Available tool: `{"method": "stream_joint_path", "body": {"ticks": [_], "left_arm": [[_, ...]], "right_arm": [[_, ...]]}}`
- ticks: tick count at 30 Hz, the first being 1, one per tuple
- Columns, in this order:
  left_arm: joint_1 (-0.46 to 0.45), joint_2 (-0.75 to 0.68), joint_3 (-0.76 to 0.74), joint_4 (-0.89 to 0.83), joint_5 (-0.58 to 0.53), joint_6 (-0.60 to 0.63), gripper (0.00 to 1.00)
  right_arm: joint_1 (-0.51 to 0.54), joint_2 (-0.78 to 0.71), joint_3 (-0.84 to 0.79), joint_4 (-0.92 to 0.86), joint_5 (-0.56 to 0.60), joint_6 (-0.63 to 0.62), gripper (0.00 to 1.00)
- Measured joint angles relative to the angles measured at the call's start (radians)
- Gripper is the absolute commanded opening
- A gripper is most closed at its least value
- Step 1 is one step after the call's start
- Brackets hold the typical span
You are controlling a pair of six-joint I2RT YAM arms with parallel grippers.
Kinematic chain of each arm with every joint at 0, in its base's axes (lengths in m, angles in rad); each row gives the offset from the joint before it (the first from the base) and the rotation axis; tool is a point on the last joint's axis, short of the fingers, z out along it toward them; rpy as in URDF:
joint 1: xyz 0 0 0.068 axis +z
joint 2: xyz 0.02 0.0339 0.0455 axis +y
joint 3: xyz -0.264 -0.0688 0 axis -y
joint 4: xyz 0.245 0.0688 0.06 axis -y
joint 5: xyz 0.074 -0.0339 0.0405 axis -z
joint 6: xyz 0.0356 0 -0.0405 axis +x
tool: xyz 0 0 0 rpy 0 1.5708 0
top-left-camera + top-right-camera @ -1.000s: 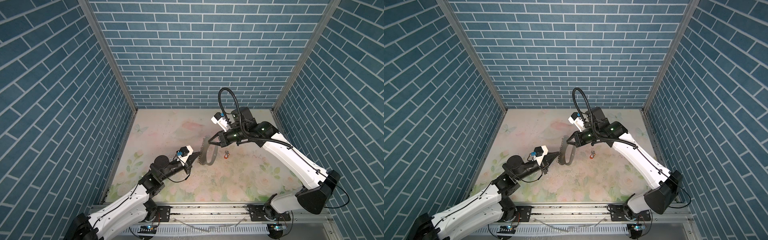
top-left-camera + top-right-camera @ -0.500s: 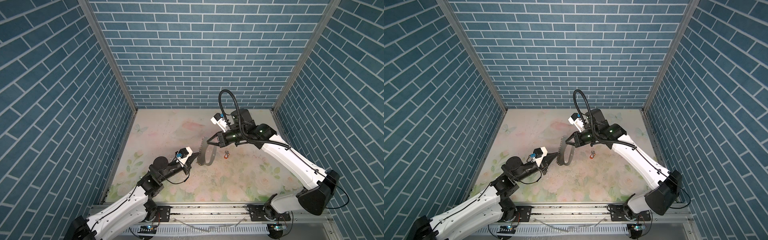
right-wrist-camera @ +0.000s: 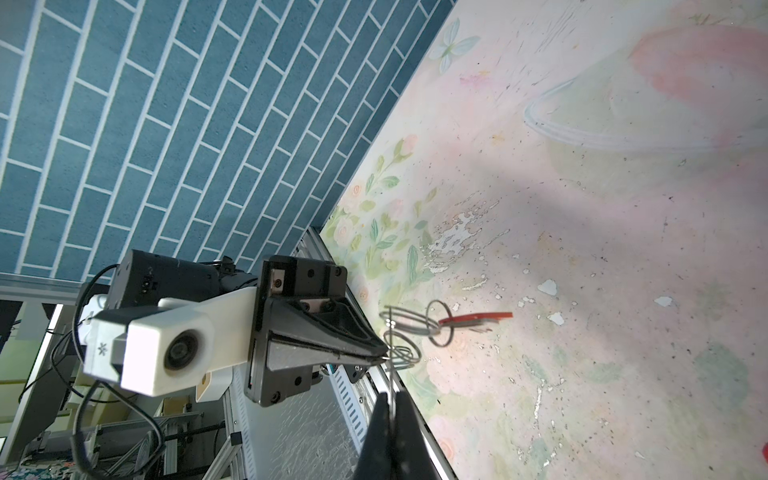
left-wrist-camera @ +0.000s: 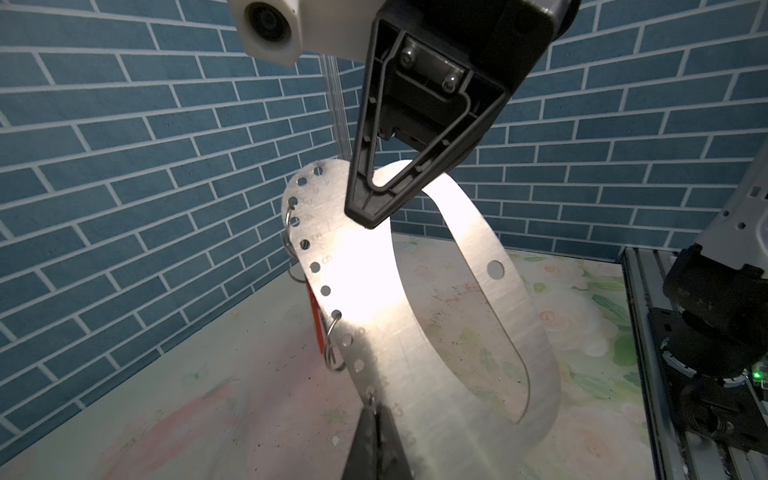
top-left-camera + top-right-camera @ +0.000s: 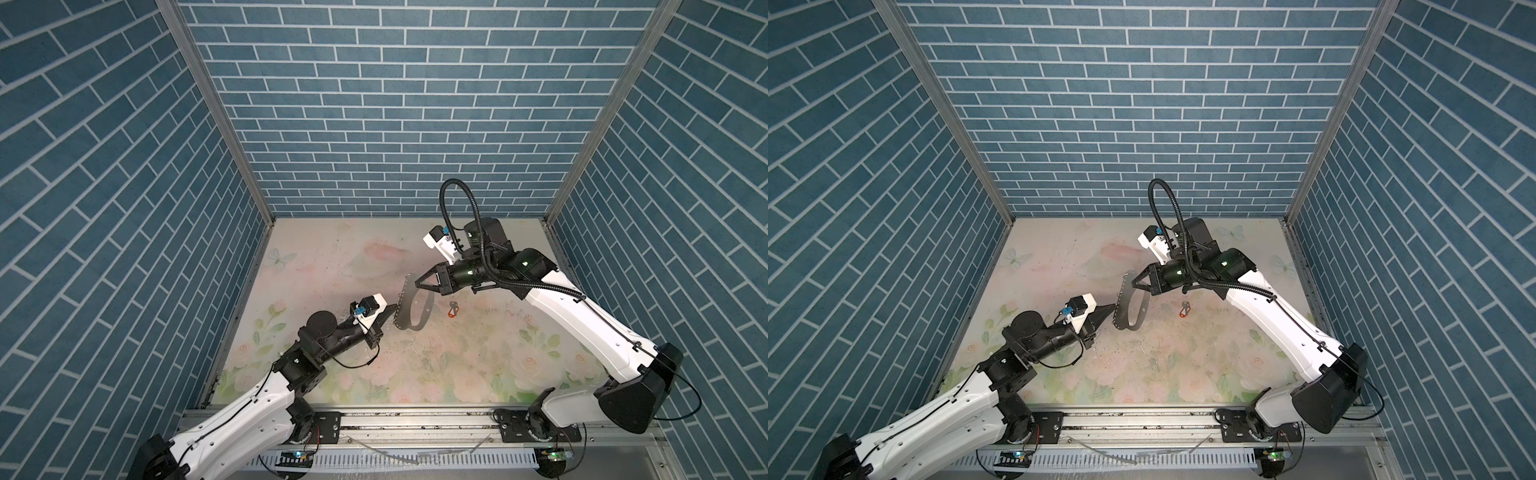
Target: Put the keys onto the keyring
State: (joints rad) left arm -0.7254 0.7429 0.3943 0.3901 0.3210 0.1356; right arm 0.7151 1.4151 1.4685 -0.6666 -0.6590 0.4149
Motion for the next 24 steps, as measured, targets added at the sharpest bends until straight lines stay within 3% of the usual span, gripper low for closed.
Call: {"method": "stream_joint_path", "body": {"ticks": [3,5,8,9,10,24], "left_arm": [[0.0,-0.006,0.0,0.0,0.002,0.0,0.0],[0.0,-0.01,0.0,0.0,0.006,0.0,0.0],[0.0,-0.015,0.0,0.012,0.023,-0.001,0.0],[0.0,-0.016,0.0,0.013,0.028,-0.002,0.0],[0.0,-0.016,0.0,0.014,0.032,-0.005,0.0],[0.0,0.036,0.024,0.031,0.039,-0.064,0.0]], "right_arm": [[0.0,0.0,0.0,0.001,-0.001,0.0,0.02],[0.0,0.0,0.0,0.001,-0.001,0.002,0.16],[-0.007,0.0,-0.001,-0.004,0.021,-0.004,0.27],[-0.011,0.0,-0.002,-0.007,0.03,-0.003,0.62],[-0.014,0.0,-0.002,-0.008,0.034,-0.001,0.67],[-0.035,-0.071,-0.069,-0.018,0.058,-0.058,0.64]]}}
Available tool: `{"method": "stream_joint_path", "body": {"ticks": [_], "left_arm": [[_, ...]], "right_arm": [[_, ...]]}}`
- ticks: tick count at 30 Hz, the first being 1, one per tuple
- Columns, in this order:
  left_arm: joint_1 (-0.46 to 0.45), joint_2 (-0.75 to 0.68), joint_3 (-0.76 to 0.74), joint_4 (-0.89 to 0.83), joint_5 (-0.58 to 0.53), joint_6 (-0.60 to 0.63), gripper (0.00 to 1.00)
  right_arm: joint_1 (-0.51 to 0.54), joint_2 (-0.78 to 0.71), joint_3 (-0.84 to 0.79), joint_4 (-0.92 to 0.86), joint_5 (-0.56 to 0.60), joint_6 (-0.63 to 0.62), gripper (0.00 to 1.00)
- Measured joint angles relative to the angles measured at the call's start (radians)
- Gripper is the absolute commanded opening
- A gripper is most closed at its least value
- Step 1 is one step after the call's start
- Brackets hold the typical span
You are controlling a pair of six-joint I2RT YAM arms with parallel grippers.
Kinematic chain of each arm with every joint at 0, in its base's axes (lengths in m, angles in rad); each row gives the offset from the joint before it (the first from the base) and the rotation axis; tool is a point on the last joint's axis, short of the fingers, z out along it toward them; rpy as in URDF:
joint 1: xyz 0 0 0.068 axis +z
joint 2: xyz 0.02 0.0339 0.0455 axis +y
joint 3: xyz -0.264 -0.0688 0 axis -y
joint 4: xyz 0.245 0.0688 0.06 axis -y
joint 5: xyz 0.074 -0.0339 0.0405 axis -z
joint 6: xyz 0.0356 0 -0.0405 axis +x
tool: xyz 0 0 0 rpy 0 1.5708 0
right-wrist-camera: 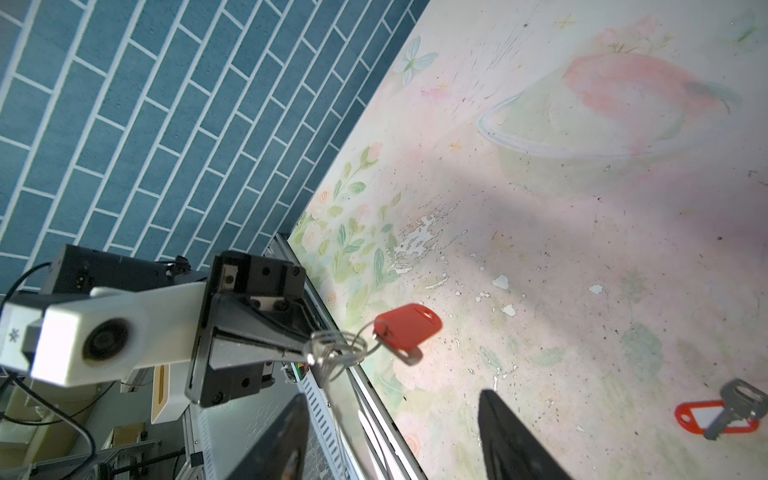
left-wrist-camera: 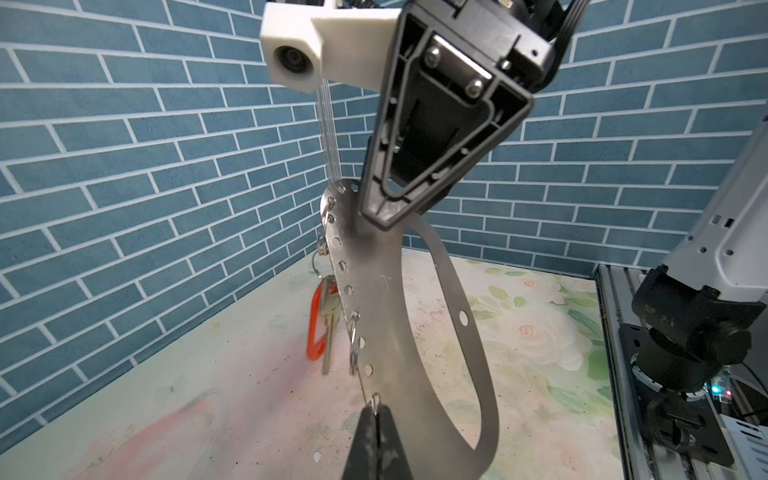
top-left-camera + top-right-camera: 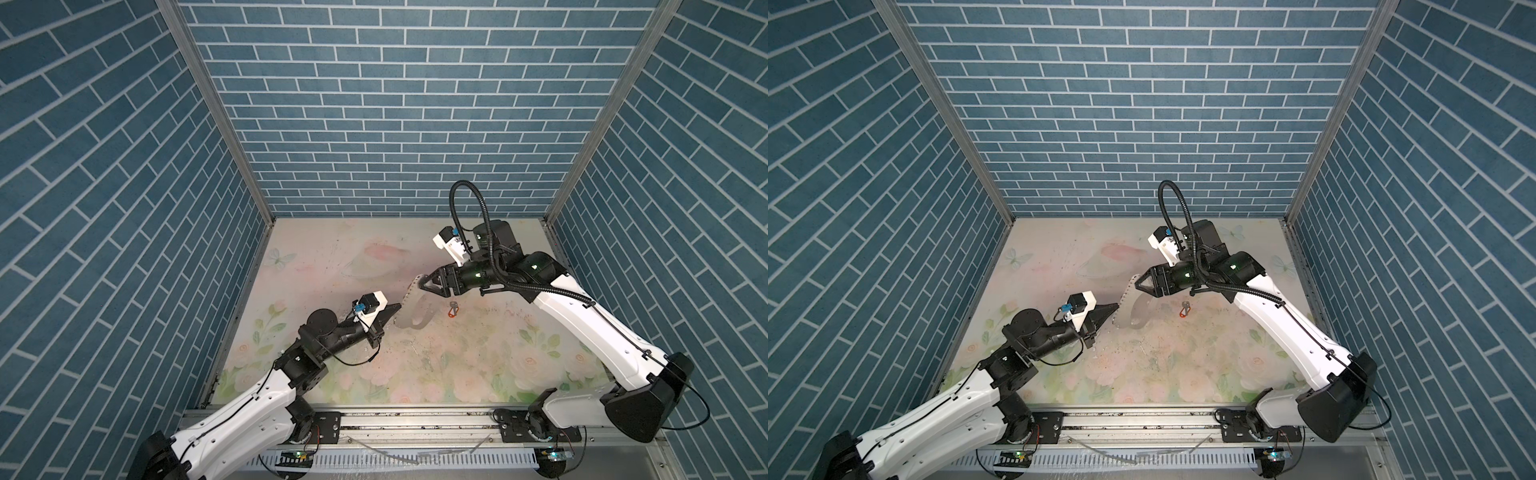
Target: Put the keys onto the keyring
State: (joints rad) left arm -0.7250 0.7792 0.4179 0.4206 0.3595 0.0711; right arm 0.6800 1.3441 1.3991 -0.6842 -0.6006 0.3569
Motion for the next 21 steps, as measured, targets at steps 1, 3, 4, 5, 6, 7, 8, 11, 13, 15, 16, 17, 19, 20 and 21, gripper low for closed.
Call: {"method": "stream_joint_path", "body": {"ticks": [1,3,4,5,6,7,8,11,13,15,16,17,19,20,21], "left_arm": [[0.0,0.007,0.0,0.005,-0.004,-0.008,0.0],[0.0,0.023,0.0,0.02,-0.016,-0.026,0.0],[0.0,0.031,0.0,0.027,-0.022,-0.035,0.0],[0.0,0.04,0.0,0.035,-0.027,-0.042,0.0],[0.0,0.048,0.0,0.042,-0.035,-0.05,0.0],[0.0,0.056,0.0,0.051,-0.041,-0.057,0.0],[0.0,0.063,0.0,0.06,-0.047,-0.063,0.0],[0.0,0.076,0.0,0.087,-0.069,-0.082,0.0],[0.0,0.081,0.001,0.101,-0.08,-0.088,0.0],[0.0,0.087,0.001,0.11,-0.087,-0.093,0.0],[0.0,0.089,0.001,0.114,-0.088,-0.095,0.0],[0.0,0.091,0.001,0.118,-0.088,-0.098,0.0],[-0.001,0.093,0.001,0.126,-0.086,-0.101,0.0],[-0.003,0.093,0.001,0.134,-0.085,-0.101,0.0],[-0.006,0.093,0.001,0.145,-0.085,-0.101,0.0]], "right_arm": [[0.0,-0.011,-0.017,0.009,-0.006,0.0,0.63],[0.0,-0.035,-0.06,0.034,-0.032,0.0,0.62],[0.0,-0.042,-0.076,0.044,-0.042,0.0,0.6],[0.0,-0.05,-0.096,0.06,-0.053,0.001,0.56],[0.0,-0.056,-0.114,0.077,-0.066,0.003,0.51],[0.0,-0.06,-0.127,0.093,-0.075,0.004,0.47],[0.0,-0.061,-0.14,0.11,-0.085,0.01,0.42],[0.0,-0.062,-0.171,0.172,-0.108,0.034,0.25],[0.0,-0.063,-0.185,0.206,-0.111,0.05,0.17],[0.0,-0.063,-0.183,0.22,-0.104,0.056,0.04],[0.0,-0.063,-0.178,0.22,-0.1,0.056,0.0],[0.0,-0.059,-0.161,0.199,-0.094,0.056,0.0],[0.0,-0.032,-0.089,0.133,-0.08,0.04,0.0],[0.0,-0.008,-0.034,0.092,-0.073,0.028,0.0],[0.0,0.019,0.026,0.05,-0.069,0.016,0.0]]}}
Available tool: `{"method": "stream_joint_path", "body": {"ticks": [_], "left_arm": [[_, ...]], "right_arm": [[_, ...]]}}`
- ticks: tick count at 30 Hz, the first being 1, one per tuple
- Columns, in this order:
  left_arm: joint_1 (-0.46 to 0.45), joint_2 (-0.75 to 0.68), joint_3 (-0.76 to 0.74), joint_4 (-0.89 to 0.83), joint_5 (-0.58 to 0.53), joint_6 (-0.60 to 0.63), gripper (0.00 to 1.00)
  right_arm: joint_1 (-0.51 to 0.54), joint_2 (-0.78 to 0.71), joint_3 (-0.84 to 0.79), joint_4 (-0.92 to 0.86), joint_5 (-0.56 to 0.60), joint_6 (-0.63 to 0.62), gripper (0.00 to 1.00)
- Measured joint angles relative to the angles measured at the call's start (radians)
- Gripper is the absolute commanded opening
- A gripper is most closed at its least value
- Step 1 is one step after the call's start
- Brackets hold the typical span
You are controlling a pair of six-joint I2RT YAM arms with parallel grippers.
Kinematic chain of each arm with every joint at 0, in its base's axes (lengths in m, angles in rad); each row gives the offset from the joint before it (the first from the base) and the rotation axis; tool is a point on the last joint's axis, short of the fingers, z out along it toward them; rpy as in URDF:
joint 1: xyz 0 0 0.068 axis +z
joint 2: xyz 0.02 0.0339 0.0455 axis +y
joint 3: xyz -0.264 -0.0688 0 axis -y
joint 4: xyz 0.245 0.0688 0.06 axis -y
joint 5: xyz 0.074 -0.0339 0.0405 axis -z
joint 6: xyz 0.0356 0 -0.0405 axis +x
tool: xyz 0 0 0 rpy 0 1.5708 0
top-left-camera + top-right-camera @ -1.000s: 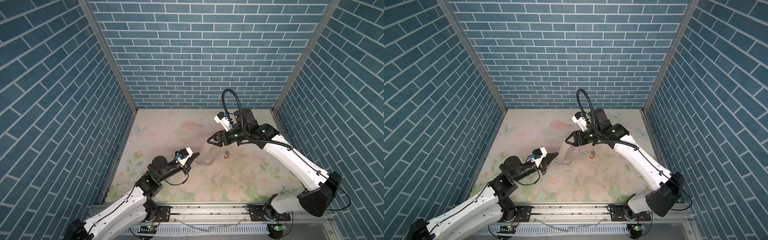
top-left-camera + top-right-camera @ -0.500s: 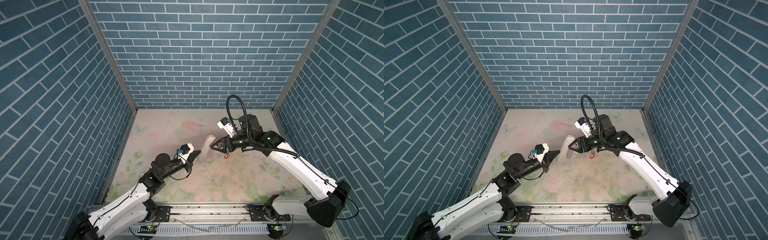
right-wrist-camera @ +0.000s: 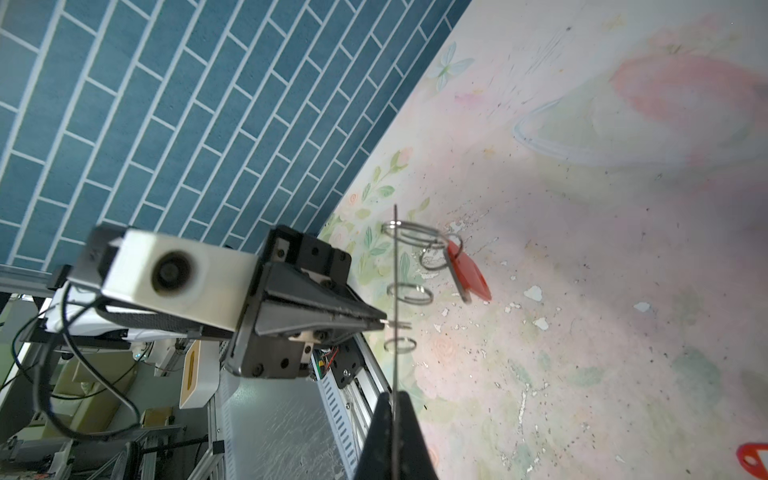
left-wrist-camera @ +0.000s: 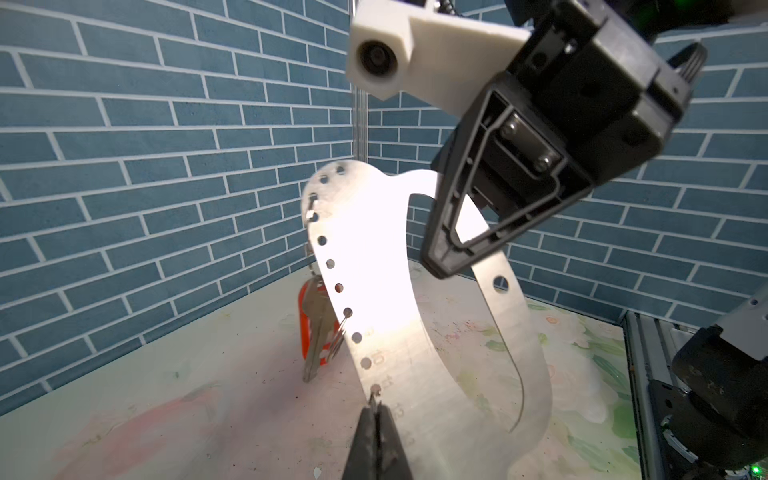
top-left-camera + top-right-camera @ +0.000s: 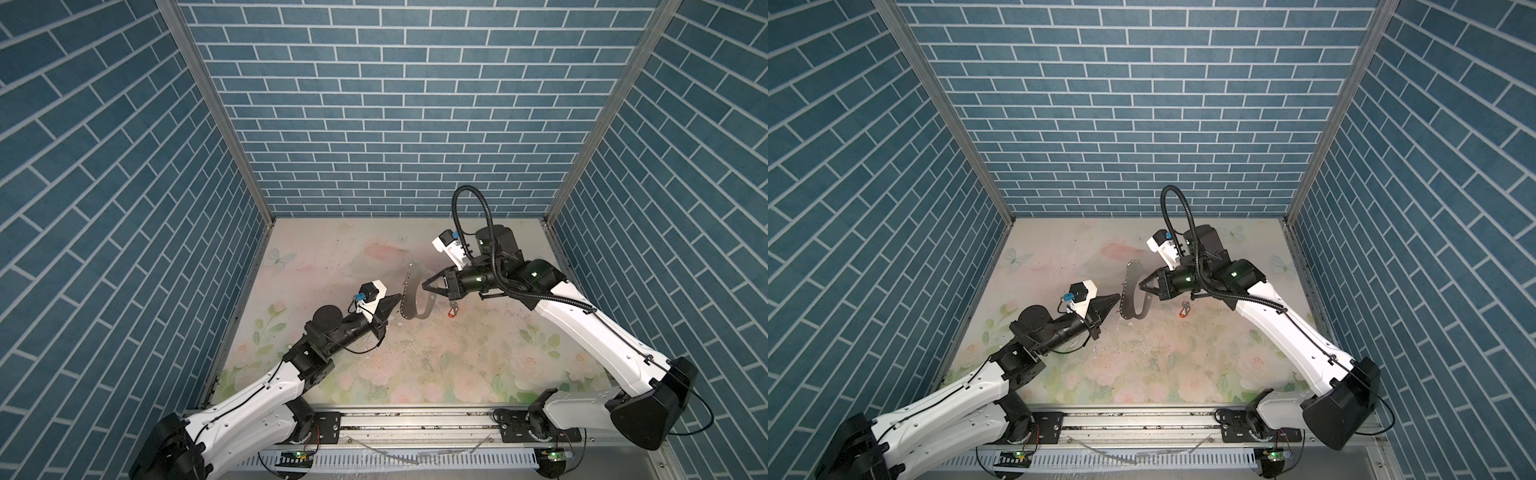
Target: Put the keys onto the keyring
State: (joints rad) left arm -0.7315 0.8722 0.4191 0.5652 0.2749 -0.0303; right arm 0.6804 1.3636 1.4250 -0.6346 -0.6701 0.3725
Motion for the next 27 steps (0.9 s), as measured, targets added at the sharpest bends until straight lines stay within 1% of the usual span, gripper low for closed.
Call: {"method": "stream_joint_path", "body": {"ticks": [3,5,9,16,24,25,27], "left_arm": [[-0.001,-0.002,0.004,0.029,-0.005,0.001,0.0],[-0.002,-0.003,0.004,0.035,-0.009,0.004,0.0],[-0.006,-0.003,0.002,0.027,-0.009,0.016,0.0],[-0.014,-0.027,-0.015,0.017,0.003,0.053,0.0],[-0.015,-0.054,-0.068,0.087,0.018,0.069,0.0],[-0.015,-0.056,-0.068,0.089,0.018,0.069,0.0],[-0.015,-0.062,-0.068,0.081,0.015,0.068,0.0]], "right_arm": [[0.001,0.094,0.176,-0.145,-0.002,-0.039,0.0],[0.001,0.147,0.261,-0.226,-0.004,-0.058,0.0],[0.001,0.218,0.366,-0.353,-0.002,-0.086,0.0],[0.0,0.256,0.416,-0.456,-0.008,-0.109,0.0],[0.0,0.261,0.41,-0.468,-0.037,-0.108,0.0],[0.0,0.257,0.4,-0.458,-0.038,-0.108,0.04],[0.0,0.238,0.356,-0.43,-0.034,-0.095,0.23]]}}
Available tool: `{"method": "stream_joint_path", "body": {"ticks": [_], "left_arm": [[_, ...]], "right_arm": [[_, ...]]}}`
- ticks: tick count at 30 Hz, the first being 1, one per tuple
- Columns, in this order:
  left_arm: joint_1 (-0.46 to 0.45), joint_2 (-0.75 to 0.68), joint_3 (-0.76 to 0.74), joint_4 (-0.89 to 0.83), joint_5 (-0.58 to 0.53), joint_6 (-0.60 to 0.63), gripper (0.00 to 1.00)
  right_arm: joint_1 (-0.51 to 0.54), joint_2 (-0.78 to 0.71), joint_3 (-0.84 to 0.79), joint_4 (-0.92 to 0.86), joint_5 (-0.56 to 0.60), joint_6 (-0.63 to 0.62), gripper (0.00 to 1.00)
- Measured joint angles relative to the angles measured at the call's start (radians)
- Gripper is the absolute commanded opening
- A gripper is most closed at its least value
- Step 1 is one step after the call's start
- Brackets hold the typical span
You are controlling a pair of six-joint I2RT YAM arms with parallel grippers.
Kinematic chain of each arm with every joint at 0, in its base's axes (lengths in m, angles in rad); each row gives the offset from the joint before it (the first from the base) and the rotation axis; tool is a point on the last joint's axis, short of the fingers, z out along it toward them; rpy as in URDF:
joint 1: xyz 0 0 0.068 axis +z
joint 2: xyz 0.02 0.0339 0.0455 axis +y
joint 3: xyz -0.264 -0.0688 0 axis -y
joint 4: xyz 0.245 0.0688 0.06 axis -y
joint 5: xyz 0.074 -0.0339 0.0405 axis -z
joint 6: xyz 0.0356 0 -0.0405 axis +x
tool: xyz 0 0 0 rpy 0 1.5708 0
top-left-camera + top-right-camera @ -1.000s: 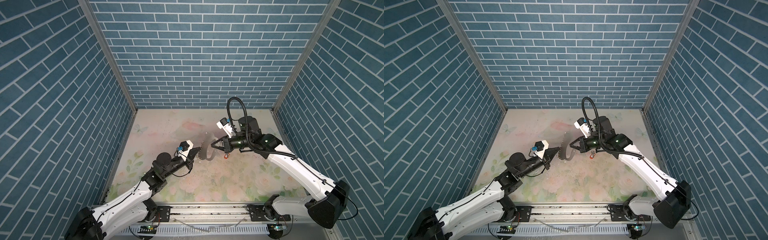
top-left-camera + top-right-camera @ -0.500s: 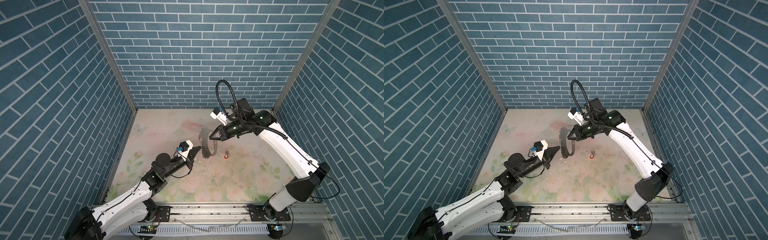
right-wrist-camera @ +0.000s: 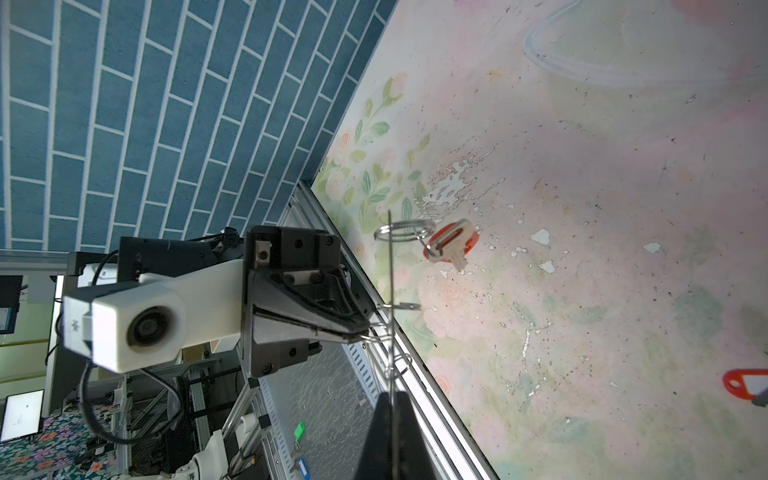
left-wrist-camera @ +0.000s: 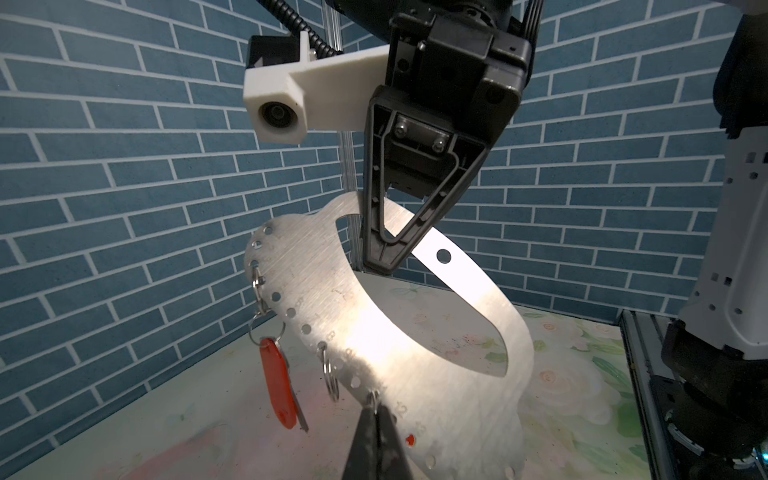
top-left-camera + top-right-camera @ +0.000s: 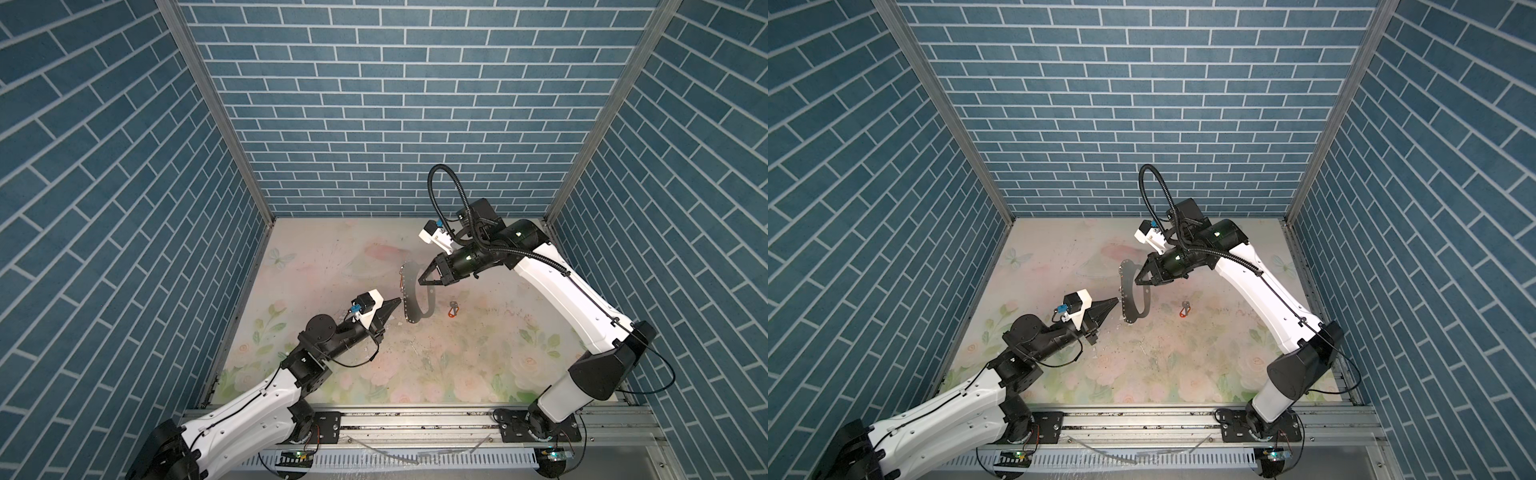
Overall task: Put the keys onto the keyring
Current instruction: 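Lower the plate with the left gripper while the right gripper moves over the loose key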
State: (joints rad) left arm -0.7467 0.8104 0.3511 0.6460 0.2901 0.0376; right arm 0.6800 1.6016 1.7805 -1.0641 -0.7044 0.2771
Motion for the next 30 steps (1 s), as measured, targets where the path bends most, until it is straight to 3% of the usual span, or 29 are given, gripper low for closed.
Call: {"method": "stream_joint_path", "body": {"ticks": [3,7,19,30], "left_arm": [[0.0,-0.003,0.018,-0.035,-0.019,-0.007,0.0],[0.0,-0.003,0.101,-0.154,-0.102,-0.038,0.0],[-0.001,0.034,0.38,-0.548,-0.384,-0.201,0.0],[-0.001,0.109,0.521,-0.766,-0.46,-0.261,0.0]], "right_arm": [[-0.001,-0.039,-0.083,0.032,0.034,0.008,0.37],[-0.006,-0.1,-0.19,0.087,0.097,0.022,0.43],[-0.015,-0.217,-0.349,0.225,0.317,0.058,0.45],[-0.037,-0.262,-0.551,0.342,0.547,0.092,0.43]]}}
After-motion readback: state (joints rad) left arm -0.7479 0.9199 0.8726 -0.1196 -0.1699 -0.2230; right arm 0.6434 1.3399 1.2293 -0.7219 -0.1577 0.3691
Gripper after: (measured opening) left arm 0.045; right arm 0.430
